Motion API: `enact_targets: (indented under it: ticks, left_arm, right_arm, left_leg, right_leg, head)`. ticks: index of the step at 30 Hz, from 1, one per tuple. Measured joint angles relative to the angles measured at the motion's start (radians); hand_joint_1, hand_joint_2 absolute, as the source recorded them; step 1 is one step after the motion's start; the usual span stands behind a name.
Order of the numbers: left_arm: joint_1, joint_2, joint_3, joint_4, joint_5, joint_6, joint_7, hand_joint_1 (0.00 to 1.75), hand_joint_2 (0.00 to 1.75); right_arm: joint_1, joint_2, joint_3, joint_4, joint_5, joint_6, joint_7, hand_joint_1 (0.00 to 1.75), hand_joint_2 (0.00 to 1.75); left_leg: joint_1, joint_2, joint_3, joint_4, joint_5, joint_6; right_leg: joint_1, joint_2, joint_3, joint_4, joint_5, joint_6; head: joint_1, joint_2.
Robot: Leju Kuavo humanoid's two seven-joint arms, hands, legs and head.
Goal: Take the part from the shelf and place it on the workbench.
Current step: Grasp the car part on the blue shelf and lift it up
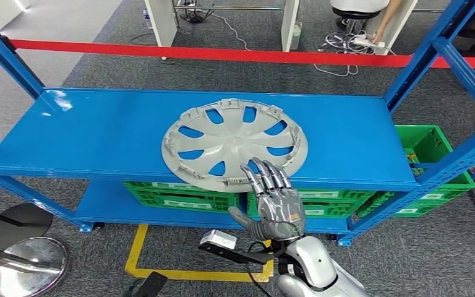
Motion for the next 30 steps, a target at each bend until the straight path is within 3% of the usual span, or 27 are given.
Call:
enact_targets:
  ticks: [2,5,6,7,8,10,11,13,17,19,21,22,23,25,26,28,30]
  left_arm:
    - [-0.001,0.0,0.002,0.0,-0.001,0.001,0.0,0.0,0.0]
    - [0.0,-0.002,0.006,0.0,-0.002,0.002,0.001,0.0,0.0]
    - [0.001,-0.002,0.006,0.0,-0.003,0.002,0.001,0.0,0.0]
    - [0.001,-0.002,0.007,0.0,-0.004,0.002,0.001,0.0,0.0]
    - [0.002,-0.002,0.008,0.0,-0.005,0.002,0.002,0.0,0.0]
    - [0.002,-0.002,0.008,0.0,-0.008,0.002,0.002,0.0,0.0]
    - [0.001,-0.002,0.008,0.0,-0.009,0.002,0.002,0.0,0.0]
    - [0.0,-0.002,0.009,0.0,-0.01,0.002,0.002,0.0,0.0]
    - [-0.001,-0.003,0.009,0.0,-0.013,0.004,0.002,0.0,0.0]
    - [-0.003,-0.002,0.009,0.0,-0.013,0.005,0.002,0.0,0.0]
    - [-0.001,-0.002,0.009,0.0,-0.014,0.006,0.002,0.0,0.0]
    - [0.001,-0.001,0.009,0.0,-0.014,0.006,0.002,0.0,0.0]
    - [0.002,-0.001,0.009,0.0,-0.014,0.006,0.002,0.0,0.0]
    - [0.003,-0.001,0.009,0.0,-0.014,0.008,0.002,0.0,0.0]
    - [0.002,-0.001,0.009,0.0,-0.014,0.008,0.002,0.0,0.0]
    - [0.001,-0.002,0.009,0.0,-0.016,0.009,0.001,0.0,0.0]
    - [0.001,-0.003,0.01,0.0,-0.016,0.009,0.001,0.0,0.0]
  right_arm:
    - [-0.001,0.0,-0.001,-0.003,0.0,0.0,0.0,0.0,1.75]
    - [0.001,-0.001,-0.001,-0.004,0.0,0.001,-0.001,0.0,1.75]
    - [0.004,-0.001,-0.002,-0.004,0.0,0.001,-0.001,0.0,1.75]
    - [0.006,-0.002,-0.002,-0.004,0.0,0.002,-0.001,0.0,1.75]
    - [0.007,-0.002,-0.002,-0.004,0.0,0.002,-0.001,0.0,1.75]
    - [0.007,-0.003,-0.002,-0.004,0.0,0.002,-0.001,0.0,1.75]
    - [0.007,-0.003,-0.002,-0.004,0.0,0.002,-0.001,0.0,1.75]
    - [0.007,-0.003,-0.002,-0.006,-0.001,0.004,-0.001,0.0,1.75]
    - [0.008,-0.003,-0.003,-0.01,-0.001,0.004,-0.001,0.0,1.75]
    - [0.007,-0.002,-0.004,-0.011,0.0,0.004,-0.001,0.0,1.75]
    - [0.008,-0.002,-0.004,-0.011,0.0,0.005,-0.001,0.0,1.75]
    - [0.009,-0.003,-0.004,-0.011,0.0,0.006,-0.001,0.0,1.75]
    - [0.01,-0.003,-0.004,-0.011,0.0,0.007,-0.001,0.0,1.75]
    - [0.009,-0.003,-0.004,-0.012,0.0,0.008,-0.001,0.0,1.75]
    - [0.009,-0.003,-0.004,-0.014,0.0,0.009,-0.001,0.0,1.75]
    - [0.008,-0.003,-0.005,-0.016,0.0,0.011,-0.001,0.0,1.75]
    - [0.009,-0.003,-0.006,-0.017,0.0,0.012,-0.001,0.0,1.75]
  left_leg:
    - [0.006,0.001,0.005,-0.013,0.008,0.009]
    - [0.007,0.002,0.007,-0.017,0.007,0.015]
    - [0.007,0.002,0.009,-0.017,0.005,0.016]
    - [0.007,0.001,0.011,-0.016,0.002,0.015]
    - [0.007,0.0,0.016,-0.016,-0.002,0.014]
    - [0.007,-0.002,0.031,-0.015,-0.015,0.008]
    - [0.006,-0.003,0.036,-0.013,-0.022,0.003]
    - [0.005,-0.003,0.034,-0.008,-0.031,-0.007]
    - [0.009,0.002,0.021,0.022,-0.056,-0.031]
    - [0.015,0.008,-0.04,0.134,-0.096,-0.047]
    - [0.023,0.01,-0.134,0.275,-0.127,-0.058]
    - [0.027,0.011,-0.165,0.309,-0.118,-0.06]
    - [0.03,0.012,-0.179,0.303,-0.087,-0.062]
    - [0.033,0.014,-0.153,0.189,0.016,-0.063]
    - [0.032,0.016,-0.132,0.127,0.054,-0.061]
    - [0.031,0.019,-0.105,0.049,0.079,-0.055]
    - [0.03,0.017,-0.101,0.036,0.069,-0.049]
  right_leg:
    - [0.002,-0.001,-0.019,0.033,-0.022,0.006]
    - [0.001,-0.002,-0.113,0.213,-0.096,0.009]
    - [0.001,-0.002,-0.144,0.266,-0.107,0.01]
    - [0.001,-0.002,-0.16,0.286,-0.099,0.01]
    - [0.001,-0.002,-0.156,0.266,-0.072,0.01]
    - [0.0,-0.001,-0.101,0.144,0.005,0.007]
    - [0.001,0.001,-0.069,0.083,0.026,0.005]
    - [0.003,0.004,-0.036,0.026,0.023,-0.004]
    - [0.0,0.002,-0.019,0.01,0.003,-0.027]
    - [-0.002,-0.004,-0.004,0.006,-0.005,-0.034]
    - [-0.002,-0.007,0.009,0.006,-0.017,-0.037]
    - [-0.003,-0.008,0.018,0.006,-0.024,-0.036]
    - [-0.004,-0.007,0.029,0.006,-0.032,-0.035]
    - [-0.006,-0.007,0.05,0.006,-0.047,-0.028]
    - [-0.006,-0.007,0.06,0.006,-0.056,-0.022]
    - [-0.001,-0.006,0.064,0.01,-0.068,-0.015]
    - [0.001,-0.008,0.065,0.01,-0.071,-0.019]
  head:
    - [0.002,0.0]
    - [0.003,0.0]
    - [0.003,0.0]
    - [0.003,0.0]
    - [0.003,0.0]
    - [0.003,0.0]
    - [0.003,0.0]
    - [0.001,0.0]
    - [-0.004,0.0]
    - [-0.008,0.0]
    - [-0.009,0.0]
    - [-0.01,0.0]
    - [-0.01,0.0]
    - [-0.01,0.0]
    - [-0.01,0.0]
    - [-0.01,0.0]
    - [-0.008,0.0]
